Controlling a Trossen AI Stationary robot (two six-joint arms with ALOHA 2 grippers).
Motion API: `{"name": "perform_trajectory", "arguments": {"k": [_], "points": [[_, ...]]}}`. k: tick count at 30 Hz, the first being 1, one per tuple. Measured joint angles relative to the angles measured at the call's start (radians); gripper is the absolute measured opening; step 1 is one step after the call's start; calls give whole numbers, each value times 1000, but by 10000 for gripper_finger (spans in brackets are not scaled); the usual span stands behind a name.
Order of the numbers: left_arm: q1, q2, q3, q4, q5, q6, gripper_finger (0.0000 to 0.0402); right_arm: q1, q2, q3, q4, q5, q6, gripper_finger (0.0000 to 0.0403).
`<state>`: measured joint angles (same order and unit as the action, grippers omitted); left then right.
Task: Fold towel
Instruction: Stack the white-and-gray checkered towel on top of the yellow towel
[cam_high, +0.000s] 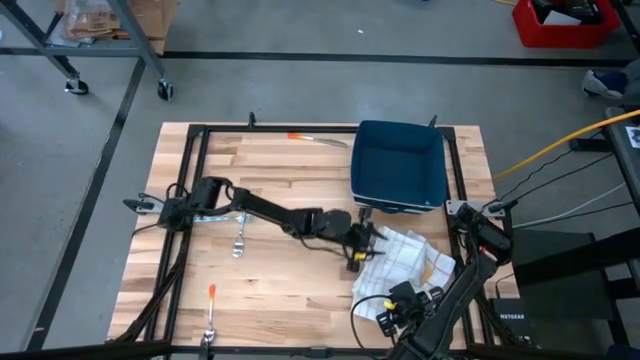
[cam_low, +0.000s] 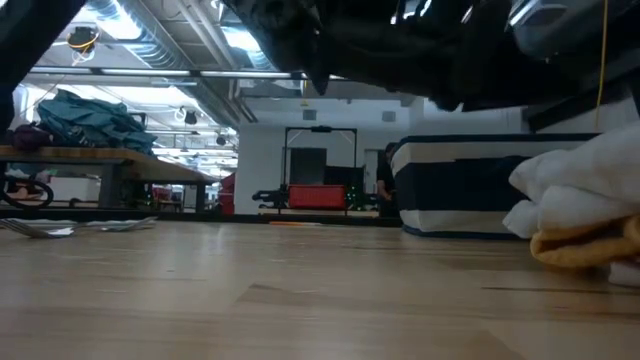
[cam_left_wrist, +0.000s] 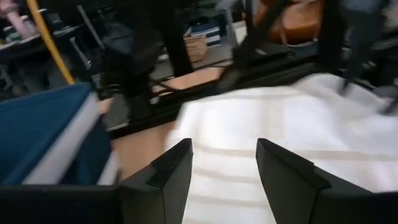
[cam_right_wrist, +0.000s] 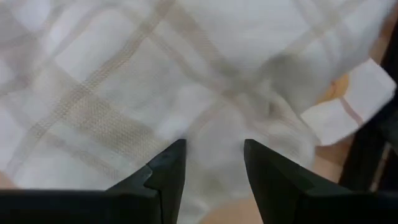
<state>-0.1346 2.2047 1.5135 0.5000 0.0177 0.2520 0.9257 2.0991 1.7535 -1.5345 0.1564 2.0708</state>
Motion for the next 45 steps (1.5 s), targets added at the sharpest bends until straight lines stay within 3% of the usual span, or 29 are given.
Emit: {"name": "perform_trajectory", "arguments": {"k": [9, 19, 26, 31, 40, 45], "points": [[78, 13, 2, 10, 72, -91, 170, 11, -1, -120, 168, 17, -7, 165], [51, 56, 1, 11, 89, -136, 170, 11, -3, -177, 232, 19, 15, 165], [42, 0, 0, 6, 89, -172, 170, 10, -3, -60, 88, 65, 127, 165], [37, -69, 0, -32, 88, -231, 170, 9, -11, 52, -24, 69, 110, 165], [-9, -219, 2, -327, 94, -208, 170, 10, -24, 9, -35, 41, 121, 165], [-59, -274, 2, -548, 95, -133, 170, 10, -24, -73, -36, -59, 125, 165]]}}
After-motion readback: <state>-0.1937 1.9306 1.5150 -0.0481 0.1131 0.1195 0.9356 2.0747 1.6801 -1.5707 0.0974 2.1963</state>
